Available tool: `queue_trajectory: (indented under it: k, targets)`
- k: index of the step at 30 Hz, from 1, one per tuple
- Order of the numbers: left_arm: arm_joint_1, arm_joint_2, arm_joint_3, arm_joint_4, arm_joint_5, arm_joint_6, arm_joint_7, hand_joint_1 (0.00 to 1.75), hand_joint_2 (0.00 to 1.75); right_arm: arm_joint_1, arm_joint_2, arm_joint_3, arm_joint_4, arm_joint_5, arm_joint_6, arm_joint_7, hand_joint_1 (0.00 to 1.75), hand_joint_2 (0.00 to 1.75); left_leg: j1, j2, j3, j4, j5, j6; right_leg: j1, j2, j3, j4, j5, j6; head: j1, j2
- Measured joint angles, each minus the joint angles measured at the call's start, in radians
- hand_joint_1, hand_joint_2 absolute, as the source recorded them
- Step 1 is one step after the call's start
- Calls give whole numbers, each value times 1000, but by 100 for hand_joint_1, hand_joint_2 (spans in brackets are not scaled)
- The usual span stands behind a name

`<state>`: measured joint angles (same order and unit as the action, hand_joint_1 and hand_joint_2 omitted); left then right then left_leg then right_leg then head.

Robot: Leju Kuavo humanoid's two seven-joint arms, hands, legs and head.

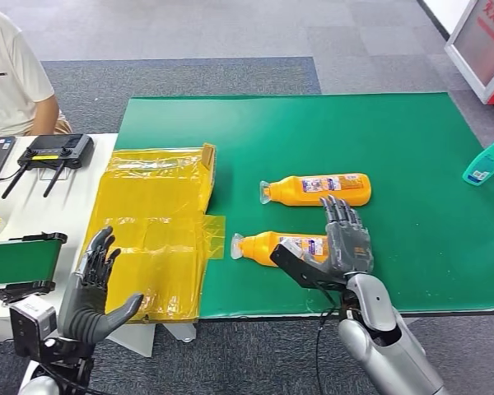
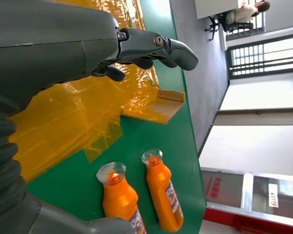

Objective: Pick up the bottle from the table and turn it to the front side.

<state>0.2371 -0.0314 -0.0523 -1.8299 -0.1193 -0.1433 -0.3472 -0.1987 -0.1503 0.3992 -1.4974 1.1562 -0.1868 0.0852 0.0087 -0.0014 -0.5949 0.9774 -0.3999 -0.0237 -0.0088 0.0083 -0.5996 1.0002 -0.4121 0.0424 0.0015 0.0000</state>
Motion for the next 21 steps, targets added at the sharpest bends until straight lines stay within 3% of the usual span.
queue_trajectory:
  k: [9, 21]
  targets:
    - [-7, -7, 0, 4, 3, -7, -2, 0, 175, -66, -34, 35, 82, 118, 26, 52, 0, 175, 0, 0, 0, 0, 0, 0, 0, 0, 0, 0, 0, 0, 0, 0]
    - [-3, -12, 11, 4, 3, -9, -8, 0, 175, -103, -65, 52, 125, 61, 125, 54, 0, 175, 0, 0, 0, 0, 0, 0, 0, 0, 0, 0, 0, 0, 0, 0]
